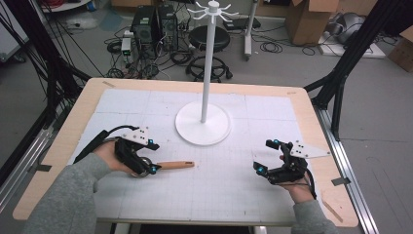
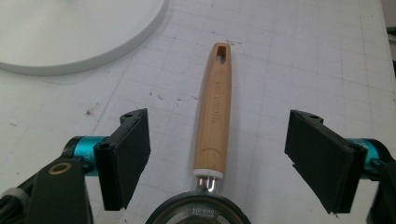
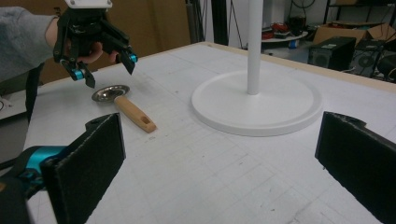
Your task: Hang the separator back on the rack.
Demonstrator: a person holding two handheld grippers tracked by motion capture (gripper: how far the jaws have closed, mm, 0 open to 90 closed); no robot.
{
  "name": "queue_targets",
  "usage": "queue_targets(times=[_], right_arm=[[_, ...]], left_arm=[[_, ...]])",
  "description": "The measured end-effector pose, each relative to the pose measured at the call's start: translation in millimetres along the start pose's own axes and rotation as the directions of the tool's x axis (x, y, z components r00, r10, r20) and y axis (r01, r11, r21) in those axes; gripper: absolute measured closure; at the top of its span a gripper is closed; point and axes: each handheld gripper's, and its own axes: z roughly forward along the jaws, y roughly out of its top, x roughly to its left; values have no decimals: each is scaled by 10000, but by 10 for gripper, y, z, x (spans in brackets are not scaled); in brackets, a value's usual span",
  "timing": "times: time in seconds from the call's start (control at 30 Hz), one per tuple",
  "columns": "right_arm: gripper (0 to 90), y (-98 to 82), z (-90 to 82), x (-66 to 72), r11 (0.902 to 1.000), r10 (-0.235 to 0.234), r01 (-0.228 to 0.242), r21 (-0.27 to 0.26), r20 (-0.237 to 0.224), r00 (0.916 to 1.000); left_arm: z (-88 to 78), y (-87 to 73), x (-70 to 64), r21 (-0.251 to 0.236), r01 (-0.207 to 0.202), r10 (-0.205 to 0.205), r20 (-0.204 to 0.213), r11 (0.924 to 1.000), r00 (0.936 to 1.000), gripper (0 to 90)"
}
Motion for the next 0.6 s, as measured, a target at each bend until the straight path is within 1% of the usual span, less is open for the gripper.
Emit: queue_targets(times=[0.03,0.1,0.13,0.17,0.2,0.23,0.27,0.3,0.33,0.37,0.4,0.5,0.53,0.6], right_arm=[[7,0,0,-1,10000,-29,29,4,-3,10000],[7,1,1,4,10000,-43,43,11,8,10000],[7,1,1,4,10000,-43,43,11,8,10000],[7,1,1,5,10000,-48,48,13,19,10000],[7,4,0,11,10000,-68,68,38,6,10000],[7,4,0,11,10000,-68,68,38,6,10000],[7,7,-1,15,10000,-63,63,34,-6,10000],[7,11,-1,15,9999,-111,111,9,5,9999],[7,12,-1,19,10000,-85,85,27,-9,10000],[8,12,2,18,9999,-120,120,24,-5,9999],[11,12,2,22,9999,-93,93,56,-32,10000],[13,13,1,30,9999,-145,145,73,-58,9999],[13,13,1,30,9999,-145,145,73,-58,9999],[13,14,-2,33,9999,-114,115,63,-63,9999]], left_arm=[[20,-5,5,83,-17,16,62,10000,10000,254],[42,-9,22,461,-70,66,101,9989,9999,291],[49,-8,31,502,30,-40,194,9987,9998,291],[60,-5,35,387,197,-207,256,9991,9995,306],[60,-1,45,469,154,-167,276,9988,9995,352],[68,-2,50,506,120,-134,290,9986,9995,352],[84,-5,60,669,78,-97,287,9977,9995,357],[102,-12,52,651,253,-270,259,9976,9993,361],[109,-17,66,878,120,-148,317,9961,9994,380],[113,-21,73,1015,-45,15,293,9948,9996,406],[123,-27,75,1023,-60,33,262,9947,9997,415],[139,-35,101,1146,50,-70,171,9934,9998,434],[143,-36,112,1225,-25,8,139,9925,9999,434],[158,-45,128,1464,87,-102,97,9892,9999,440]])
